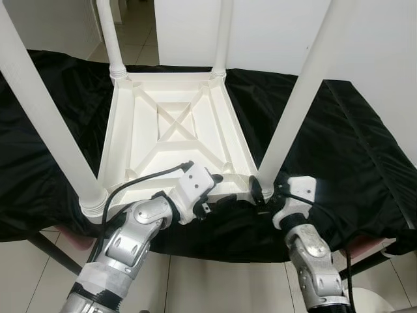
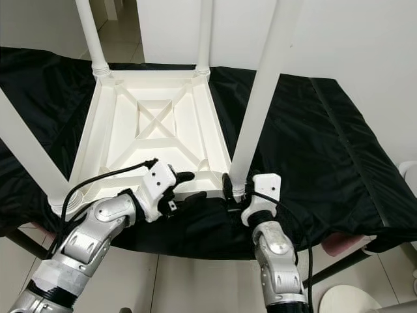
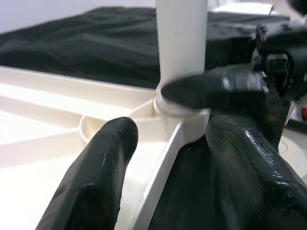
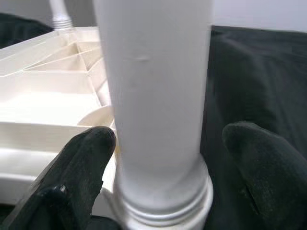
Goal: Building children table
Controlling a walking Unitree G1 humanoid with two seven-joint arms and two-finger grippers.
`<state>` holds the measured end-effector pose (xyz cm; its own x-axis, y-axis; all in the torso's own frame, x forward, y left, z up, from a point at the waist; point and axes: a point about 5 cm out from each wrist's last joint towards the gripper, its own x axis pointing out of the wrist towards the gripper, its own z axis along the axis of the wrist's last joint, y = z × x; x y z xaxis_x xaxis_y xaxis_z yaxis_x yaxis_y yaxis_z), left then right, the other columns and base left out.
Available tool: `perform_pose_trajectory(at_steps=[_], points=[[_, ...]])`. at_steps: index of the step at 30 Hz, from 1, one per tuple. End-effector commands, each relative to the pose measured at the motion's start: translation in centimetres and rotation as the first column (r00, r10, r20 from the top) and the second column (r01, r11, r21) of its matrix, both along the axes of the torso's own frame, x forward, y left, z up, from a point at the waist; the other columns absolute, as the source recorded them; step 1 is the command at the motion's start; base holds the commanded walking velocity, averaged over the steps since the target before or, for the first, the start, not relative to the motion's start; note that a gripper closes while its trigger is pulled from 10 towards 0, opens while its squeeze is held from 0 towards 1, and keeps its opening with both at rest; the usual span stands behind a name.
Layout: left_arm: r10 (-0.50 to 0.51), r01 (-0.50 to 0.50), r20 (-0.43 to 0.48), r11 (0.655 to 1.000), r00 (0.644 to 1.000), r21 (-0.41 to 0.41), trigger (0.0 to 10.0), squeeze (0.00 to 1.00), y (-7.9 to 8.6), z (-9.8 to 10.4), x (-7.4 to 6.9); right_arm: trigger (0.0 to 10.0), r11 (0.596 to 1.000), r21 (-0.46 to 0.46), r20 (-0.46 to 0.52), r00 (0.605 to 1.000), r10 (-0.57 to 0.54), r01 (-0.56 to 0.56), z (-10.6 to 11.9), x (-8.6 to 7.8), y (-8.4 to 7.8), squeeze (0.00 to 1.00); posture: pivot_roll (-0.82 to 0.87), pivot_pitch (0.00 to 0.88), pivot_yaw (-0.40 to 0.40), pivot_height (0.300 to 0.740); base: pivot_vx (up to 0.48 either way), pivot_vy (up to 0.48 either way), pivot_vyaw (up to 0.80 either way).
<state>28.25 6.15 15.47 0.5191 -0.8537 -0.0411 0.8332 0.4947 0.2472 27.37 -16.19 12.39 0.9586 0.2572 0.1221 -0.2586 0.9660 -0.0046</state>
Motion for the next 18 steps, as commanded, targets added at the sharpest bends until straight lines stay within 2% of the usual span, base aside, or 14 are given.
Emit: perform_pose_trajectory(at_steps=[1, 2, 4, 7, 8, 11, 14, 18], points=[[-0.026, 0.026, -0.001, 1.000, 1.000, 0.006, 10.0, 0.00, -0.2, 0.1, -0.1, 10.0, 0.998, -0.013, 0.002, 0.998, 0.057, -0.057, 0.0, 0.2, -0.8, 0.00, 0.01, 0.032, -0.033, 0.740, 0.000, 0.000, 0.00], [-0.026, 0.026, -0.001, 1.000, 1.000, 0.006, 10.0, 0.00, -0.2, 0.1, -0.1, 10.0, 0.998, -0.013, 0.002, 0.998, 0.057, -0.057, 0.0, 0.2, -0.8, 0.00, 0.01, 0.032, -0.033, 0.740, 0.000, 0.000, 0.00], [-0.027, 0.027, 0.005, 1.000, 1.000, 0.005, 10.0, 0.00, -0.3, 0.2, -0.1, 10.0, 0.991, -0.067, 0.001, 0.994, 0.112, -0.112, 0.3, 1.1, -2.1, 0.00, 0.01, 0.030, -0.034, 0.740, 0.000, 0.000, 0.00], [-0.027, 0.027, 0.007, 1.000, 1.000, 0.005, 10.0, 0.00, -0.3, 0.2, -0.1, 10.0, 0.989, -0.081, 0.002, 0.993, 0.121, -0.120, 0.4, 1.4, -2.5, 0.00, 0.01, 0.030, -0.034, 0.740, 0.000, 0.000, 0.00], [-0.030, 0.029, 0.012, 0.999, 0.999, 0.015, 10.0, 0.00, -0.3, 0.1, -0.1, 10.0, 0.985, -0.092, 0.000, 0.989, 0.146, -0.145, 0.5, 2.0, -2.6, 0.00, 0.02, 0.029, -0.034, 0.740, 0.000, 0.000, 0.00], [-0.031, 0.030, 0.015, 0.999, 0.999, 0.022, 10.0, 0.00, -0.3, 0.1, -0.1, 10.0, 0.982, -0.103, -0.002, 0.987, 0.160, -0.160, 0.5, 2.1, -2.6, 0.00, 0.02, 0.029, -0.034, 0.740, 0.000, 0.000, 0.00], [-0.033, 0.032, 0.016, 0.999, 0.999, 0.029, 10.0, 0.00, -0.3, 0.0, -0.2, 10.0, 0.957, -0.149, -0.026, 0.969, 0.246, -0.248, 0.3, 3.1, -1.8, 0.00, 0.02, 0.029, -0.031, 0.740, 0.000, 0.000, 0.00], [-0.036, 0.036, 0.018, 0.999, 0.999, 0.032, 10.0, 0.00, -0.4, 0.0, -0.2, 10.0, 0.932, -0.165, -0.043, 0.947, 0.319, -0.322, 0.3, 3.7, -1.1, 0.00, 0.02, 0.029, -0.031, 0.740, 0.000, 0.000, 0.00]])
